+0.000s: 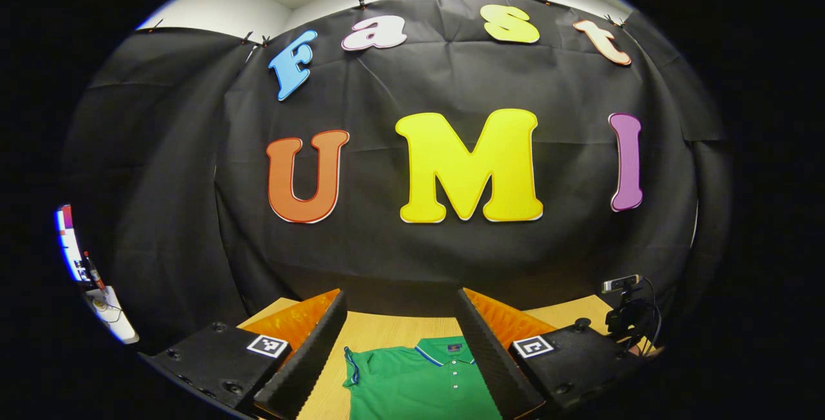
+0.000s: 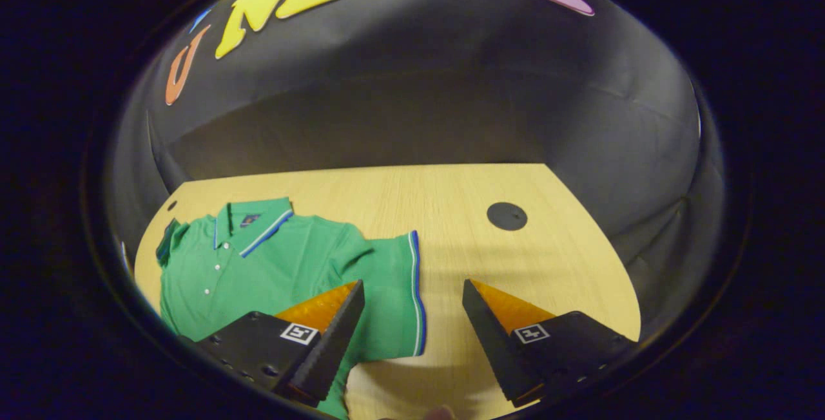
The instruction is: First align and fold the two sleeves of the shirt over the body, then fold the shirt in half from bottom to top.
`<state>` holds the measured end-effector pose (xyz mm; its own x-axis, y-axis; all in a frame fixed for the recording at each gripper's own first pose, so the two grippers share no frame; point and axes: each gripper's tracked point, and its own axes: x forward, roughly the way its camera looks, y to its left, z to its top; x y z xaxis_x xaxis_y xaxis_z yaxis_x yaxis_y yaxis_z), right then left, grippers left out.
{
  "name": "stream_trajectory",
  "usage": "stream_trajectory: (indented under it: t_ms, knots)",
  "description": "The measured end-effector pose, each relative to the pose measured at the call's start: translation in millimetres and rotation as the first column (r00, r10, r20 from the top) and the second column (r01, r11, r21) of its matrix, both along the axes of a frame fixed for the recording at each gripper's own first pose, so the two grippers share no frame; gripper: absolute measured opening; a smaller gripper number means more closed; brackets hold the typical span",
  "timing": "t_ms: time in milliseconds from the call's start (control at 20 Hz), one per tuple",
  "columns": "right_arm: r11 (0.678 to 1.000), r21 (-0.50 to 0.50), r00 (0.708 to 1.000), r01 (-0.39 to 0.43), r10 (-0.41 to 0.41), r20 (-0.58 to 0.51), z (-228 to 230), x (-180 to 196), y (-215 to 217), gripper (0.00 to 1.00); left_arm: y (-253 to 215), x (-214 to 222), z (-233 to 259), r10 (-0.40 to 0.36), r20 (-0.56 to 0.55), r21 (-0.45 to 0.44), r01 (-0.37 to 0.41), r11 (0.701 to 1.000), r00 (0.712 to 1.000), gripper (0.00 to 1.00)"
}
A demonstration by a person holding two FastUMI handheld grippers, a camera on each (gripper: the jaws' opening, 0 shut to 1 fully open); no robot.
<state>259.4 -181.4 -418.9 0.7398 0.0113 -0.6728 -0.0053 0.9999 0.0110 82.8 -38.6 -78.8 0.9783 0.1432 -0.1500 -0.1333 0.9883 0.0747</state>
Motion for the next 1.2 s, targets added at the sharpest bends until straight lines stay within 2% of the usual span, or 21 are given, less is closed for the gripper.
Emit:
stream_trajectory:
  t_ms: [150,200,250,350,400,450,500,600,800,1050,1100,1200]
  knots:
    - [1.000,0.009,0.999,-0.010,0.011,-0.034,-17,3,0,0.88,1,6,-11,0.015,-0.031,0.009,-0.015,1.000,0.999,1.00]
    - [1.000,0.007,0.999,-0.017,0.017,-0.039,-19,4,-1,0.77,1,7,-13,0.021,-0.043,0.014,-0.021,1.000,0.999,1.00]
    - [1.000,-0.004,0.999,-0.022,0.022,-0.025,-16,8,-3,0.75,1,7,-14,0.021,-0.049,0.016,-0.021,1.000,0.999,1.00]
    - [0.999,0.008,0.999,-0.037,0.037,-0.031,-18,8,0,0.58,-3,9,-18,0.020,-0.059,0.016,-0.019,1.000,0.998,1.00]
    - [0.999,0.008,0.998,-0.045,0.046,-0.039,-21,5,2,0.39,-4,9,-19,0.019,-0.065,0.014,-0.018,1.000,0.998,1.00]
    - [0.999,0.000,0.998,-0.052,0.052,-0.035,-21,5,1,0.26,-5,10,-21,0.018,-0.070,0.012,-0.017,1.000,0.997,1.00]
    - [0.998,0.001,0.998,-0.058,0.058,-0.027,-21,9,3,0.23,-4,10,-22,0.019,-0.075,0.009,-0.018,1.000,0.997,1.00]
    - [0.998,0.019,0.998,-0.052,0.052,-0.027,-17,7,3,0.05,-4,11,-24,0.021,-0.077,0.004,-0.020,1.000,0.997,1.00]
    - [0.998,0.065,1.000,0.004,-0.002,-0.030,-10,8,3,0.00,3,6,-22,0.029,-0.077,-0.004,-0.029,1.000,0.997,1.00]
    - [0.995,0.089,0.999,-0.038,0.037,0.011,26,6,30,0.00,15,5,-24,0.034,-0.071,-0.028,-0.036,0.999,0.997,1.00]
    - [0.996,0.076,0.999,-0.040,0.039,0.015,31,5,32,0.00,17,5,-24,0.034,-0.068,-0.035,-0.037,0.999,0.997,1.00]
    - [1.000,-0.019,1.000,0.020,-0.020,0.012,29,7,10,0.00,22,0,-23,0.033,-0.065,-0.049,-0.036,0.998,0.997,1.00]
